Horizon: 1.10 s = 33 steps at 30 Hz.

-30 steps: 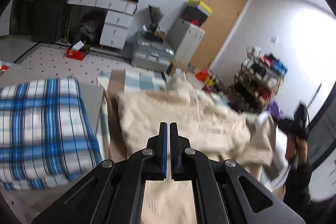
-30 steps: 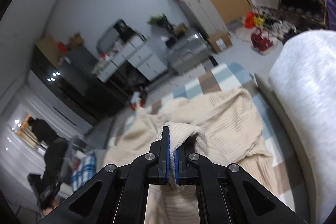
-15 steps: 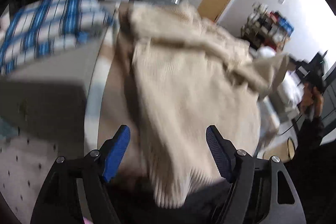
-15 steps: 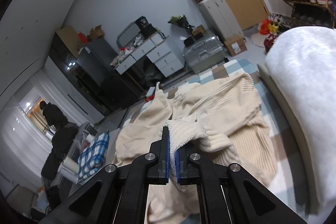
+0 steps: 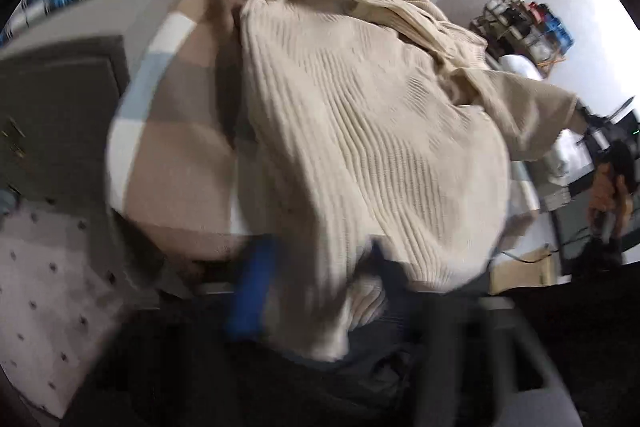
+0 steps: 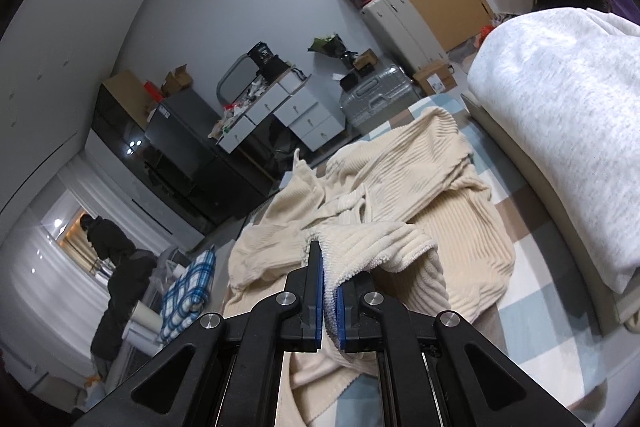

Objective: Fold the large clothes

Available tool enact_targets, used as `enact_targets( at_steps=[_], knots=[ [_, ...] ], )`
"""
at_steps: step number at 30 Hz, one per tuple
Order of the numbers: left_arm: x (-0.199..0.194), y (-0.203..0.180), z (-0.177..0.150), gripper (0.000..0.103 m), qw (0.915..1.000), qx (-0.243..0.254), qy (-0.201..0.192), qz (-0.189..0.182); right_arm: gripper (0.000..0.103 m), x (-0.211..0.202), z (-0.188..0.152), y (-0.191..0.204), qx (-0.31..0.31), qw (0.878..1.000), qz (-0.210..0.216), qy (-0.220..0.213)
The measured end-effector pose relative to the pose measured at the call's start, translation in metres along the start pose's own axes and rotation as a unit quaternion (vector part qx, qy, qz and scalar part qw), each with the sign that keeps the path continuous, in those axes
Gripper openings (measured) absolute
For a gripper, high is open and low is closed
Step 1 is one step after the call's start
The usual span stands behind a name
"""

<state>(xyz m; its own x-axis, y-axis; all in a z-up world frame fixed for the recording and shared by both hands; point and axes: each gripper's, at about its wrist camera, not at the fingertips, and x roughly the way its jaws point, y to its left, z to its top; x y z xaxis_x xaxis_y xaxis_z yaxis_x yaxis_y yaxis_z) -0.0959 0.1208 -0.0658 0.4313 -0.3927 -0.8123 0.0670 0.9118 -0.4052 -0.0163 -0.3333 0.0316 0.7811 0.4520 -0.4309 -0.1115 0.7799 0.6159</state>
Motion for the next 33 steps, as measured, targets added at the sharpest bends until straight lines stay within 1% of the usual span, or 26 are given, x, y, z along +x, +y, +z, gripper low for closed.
enact_targets(
  at_steps=[1,3,6,7,10,11,13,14,16,18,20,21,22,23,25,26,27,28,29,30,31,32,33],
  knots=[
    [-0.001,-0.001,0.000,0.003,1.0000,-0.001,-0.004,-0.003,0.006,0.001,0.000,0.000,0.000,1.000,0.001,0.000],
    [-0.008,-0.002,-0.002,0.003,0.9997,0.009,-0.020,-0.003,0.006,0.002,0.001,0.000,-0.001,1.000,0.000,-0.001],
    [-0.030,-0.010,0.009,0.002,0.9976,0.022,-0.058,-0.029,0.005,0.002,0.005,0.001,-0.003,1.000,0.004,-0.007],
    [-0.042,-0.012,0.019,0.001,0.9960,0.026,-0.076,-0.040,0.005,0.000,0.006,0.002,-0.003,1.000,0.006,-0.009],
    [-0.073,-0.014,0.053,0.000,0.9890,0.038,-0.128,-0.063,0.004,0.002,0.016,0.004,-0.009,1.000,0.011,-0.020],
    [-0.081,-0.015,0.066,0.000,0.9864,0.041,-0.145,-0.066,0.004,0.003,0.021,0.004,-0.010,1.000,0.012,-0.025],
    [-0.087,-0.017,0.088,0.000,0.9823,0.047,-0.170,-0.064,0.003,0.005,0.032,0.002,-0.006,0.999,0.005,-0.041],
    [-0.089,-0.019,0.105,0.000,0.9791,0.057,-0.187,-0.055,0.003,0.008,0.037,0.002,-0.004,0.999,0.004,-0.046],
    [-0.084,-0.019,0.124,0.000,0.9767,0.064,-0.198,-0.053,0.003,0.017,0.052,-0.002,0.012,0.999,0.003,-0.053],
    [-0.074,-0.017,0.154,0.000,0.9750,0.060,-0.204,-0.064,0.003,0.029,0.067,-0.007,0.024,0.998,0.002,-0.053],
    [-0.066,-0.016,0.186,0.000,0.9736,0.054,-0.211,-0.069,0.003,0.050,0.087,-0.009,0.033,0.998,-0.005,-0.045],
    [-0.065,-0.016,0.195,0.000,0.9727,0.051,-0.215,-0.072,0.003,0.062,0.098,-0.010,0.037,0.998,-0.010,-0.040],
    [-0.061,-0.016,0.216,0.000,0.9715,0.043,-0.222,-0.072,0.003,0.071,0.106,-0.009,0.037,0.999,-0.012,-0.037],
    [-0.062,-0.016,0.225,0.000,0.9704,0.043,-0.226,-0.074,0.003,0.082,0.115,-0.009,0.039,0.998,-0.016,-0.037],
    [-0.058,-0.012,0.260,0.000,0.9677,0.025,-0.242,-0.066,0.003,0.107,0.138,-0.009,0.040,0.998,-0.031,-0.036],
    [-0.058,-0.007,0.270,0.000,0.9674,0.017,-0.243,-0.069,0.003,0.121,0.150,-0.008,0.035,0.997,-0.050,-0.044],
    [-0.054,-0.004,0.282,0.000,0.9669,0.008,-0.249,-0.057,0.003,0.135,0.160,-0.009,0.031,0.996,-0.072,-0.051],
    [-0.043,0.000,0.299,0.000,0.9683,-0.005,-0.249,-0.021,0.003,0.147,0.168,-0.010,0.028,0.994,-0.087,-0.051],
    [-0.035,0.004,0.304,0.000,0.9703,-0.014,-0.241,-0.008,0.003,0.164,0.177,-0.012,0.026,0.992,-0.111,-0.053],
    [-0.023,0.009,0.310,0.000,0.9744,-0.023,-0.223,-0.007,0.003,0.183,0.184,-0.015,0.011,0.988,-0.148,-0.046],
    [-0.017,0.012,0.309,0.000,0.9769,-0.027,-0.212,-0.011,0.006,0.198,0.187,-0.018,-0.002,0.985,-0.172,-0.032],
    [-0.010,0.013,0.302,0.000,0.9800,-0.024,-0.197,-0.015,0.009,0.219,0.189,-0.026,-0.012,0.981,-0.195,0.004],
    [-0.008,0.011,0.295,0.000,0.9812,-0.016,-0.192,-0.013,0.013,0.233,0.187,-0.032,-0.016,0.977,-0.208,0.035]
  ],
)
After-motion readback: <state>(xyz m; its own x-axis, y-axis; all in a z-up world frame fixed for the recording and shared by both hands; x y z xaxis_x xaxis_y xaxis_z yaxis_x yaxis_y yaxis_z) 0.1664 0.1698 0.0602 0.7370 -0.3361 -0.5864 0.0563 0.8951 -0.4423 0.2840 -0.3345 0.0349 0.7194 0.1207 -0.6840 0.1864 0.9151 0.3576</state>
